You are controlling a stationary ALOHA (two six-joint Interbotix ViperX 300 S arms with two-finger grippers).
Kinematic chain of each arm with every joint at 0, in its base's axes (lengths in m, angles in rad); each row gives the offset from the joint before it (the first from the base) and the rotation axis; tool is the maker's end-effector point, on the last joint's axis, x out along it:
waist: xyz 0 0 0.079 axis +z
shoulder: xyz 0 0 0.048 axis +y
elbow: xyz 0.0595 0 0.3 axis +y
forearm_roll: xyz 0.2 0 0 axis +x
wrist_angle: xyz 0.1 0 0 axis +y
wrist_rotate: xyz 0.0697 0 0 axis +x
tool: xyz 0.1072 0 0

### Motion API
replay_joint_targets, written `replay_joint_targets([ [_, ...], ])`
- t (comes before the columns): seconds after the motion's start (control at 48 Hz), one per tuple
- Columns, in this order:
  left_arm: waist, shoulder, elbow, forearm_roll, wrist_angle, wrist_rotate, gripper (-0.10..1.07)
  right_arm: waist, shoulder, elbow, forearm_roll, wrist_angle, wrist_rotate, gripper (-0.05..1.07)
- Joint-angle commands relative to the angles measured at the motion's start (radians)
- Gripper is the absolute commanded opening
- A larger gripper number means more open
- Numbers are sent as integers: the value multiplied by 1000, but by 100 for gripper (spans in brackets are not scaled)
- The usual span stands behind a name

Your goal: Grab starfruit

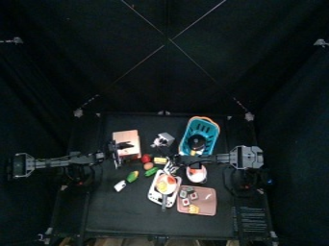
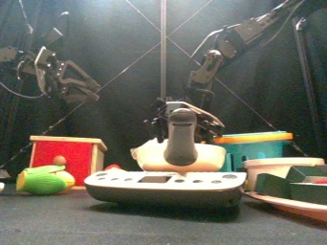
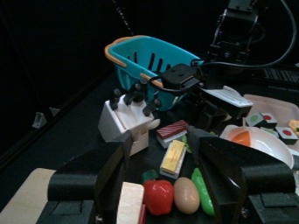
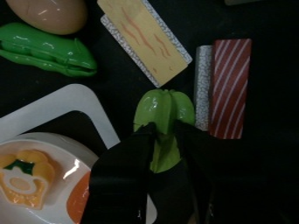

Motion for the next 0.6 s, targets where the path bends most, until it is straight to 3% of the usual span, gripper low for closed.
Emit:
replay_joint_targets([
  [0.0,0,0,-9,-2,-5,0,88,-2,-32,-35,-3,26,-2,65],
  [0.25,-2,0,-11,-2,-5,-2,88,14,-35,-92,-23,100,-5,65],
  [0.583,0,0,-11,-2,-5,-2,88,20,-75,-92,-37,103,-5,65],
])
